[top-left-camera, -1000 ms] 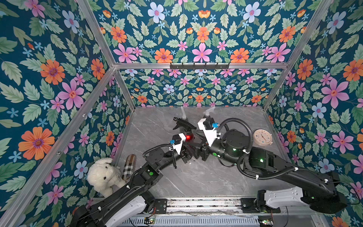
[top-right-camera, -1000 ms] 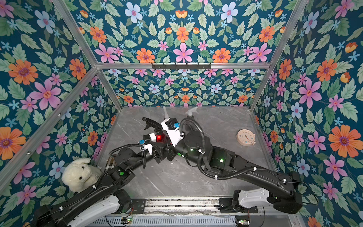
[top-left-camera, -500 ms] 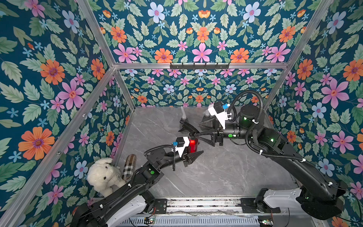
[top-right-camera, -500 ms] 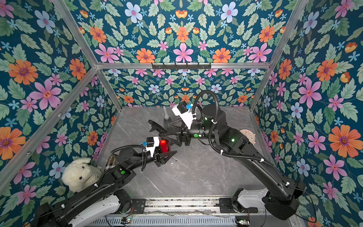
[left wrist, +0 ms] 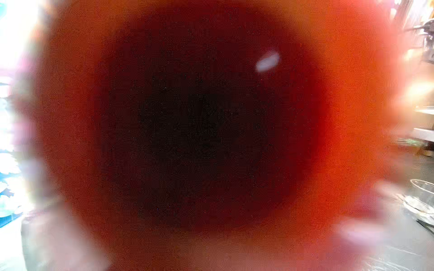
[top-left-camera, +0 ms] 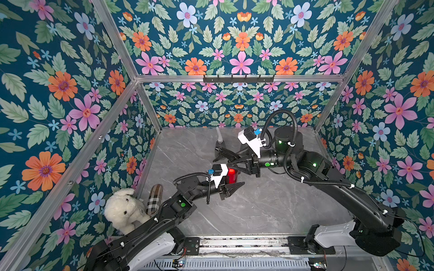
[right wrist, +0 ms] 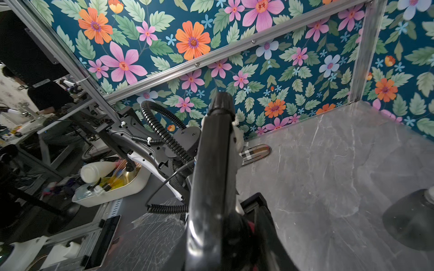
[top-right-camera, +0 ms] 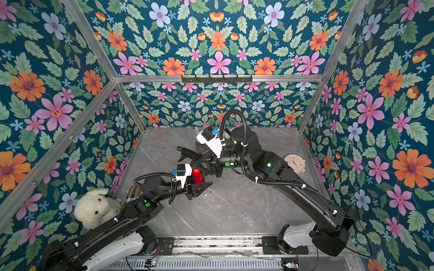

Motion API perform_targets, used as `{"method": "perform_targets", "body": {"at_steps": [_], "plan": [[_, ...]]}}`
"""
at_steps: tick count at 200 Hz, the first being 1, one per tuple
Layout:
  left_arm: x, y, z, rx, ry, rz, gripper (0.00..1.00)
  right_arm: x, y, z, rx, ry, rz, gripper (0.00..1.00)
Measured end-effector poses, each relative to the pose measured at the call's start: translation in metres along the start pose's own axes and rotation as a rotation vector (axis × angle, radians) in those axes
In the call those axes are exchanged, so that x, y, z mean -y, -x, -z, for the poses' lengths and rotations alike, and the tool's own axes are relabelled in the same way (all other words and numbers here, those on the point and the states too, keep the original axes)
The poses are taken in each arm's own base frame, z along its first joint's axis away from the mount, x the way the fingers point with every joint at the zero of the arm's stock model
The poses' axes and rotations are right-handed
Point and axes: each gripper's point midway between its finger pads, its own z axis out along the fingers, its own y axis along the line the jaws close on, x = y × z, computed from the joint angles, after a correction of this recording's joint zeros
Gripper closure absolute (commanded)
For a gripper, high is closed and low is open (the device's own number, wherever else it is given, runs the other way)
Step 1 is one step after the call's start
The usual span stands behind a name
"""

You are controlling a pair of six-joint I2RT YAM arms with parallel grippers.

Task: Attach spray nozzles to spray bottles
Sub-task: Screw the spray nozzle on the spray bottle.

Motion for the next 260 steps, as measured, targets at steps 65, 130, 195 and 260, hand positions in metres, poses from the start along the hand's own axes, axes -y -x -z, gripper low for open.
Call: {"method": "perform_targets", "body": {"at_steps": [65, 130, 195, 260], "plan": [[-0.020, 0.012, 0.005, 0.049, 0.130, -0.022, 1.00, 0.004, 0.011, -0.022, 0.094, -0.289, 0.051, 0.68], [-0.038, 0.007, 0.006, 0.034, 0.228, -0.022, 1.00, 0.017, 0.009, -0.023, 0.092, -0.547, 0.089, 0.36], [-0.029, 0.007, 0.006, 0.036, 0.180, -0.029, 1.00, -0.007, 0.029, 0.033, 0.128, -0.367, 0.118, 0.22], [-0.003, 0.002, 0.002, 0.016, 0.025, -0.004, 1.00, 0.001, 0.016, 0.048, 0.071, -0.087, -0.004, 0.34]]}}
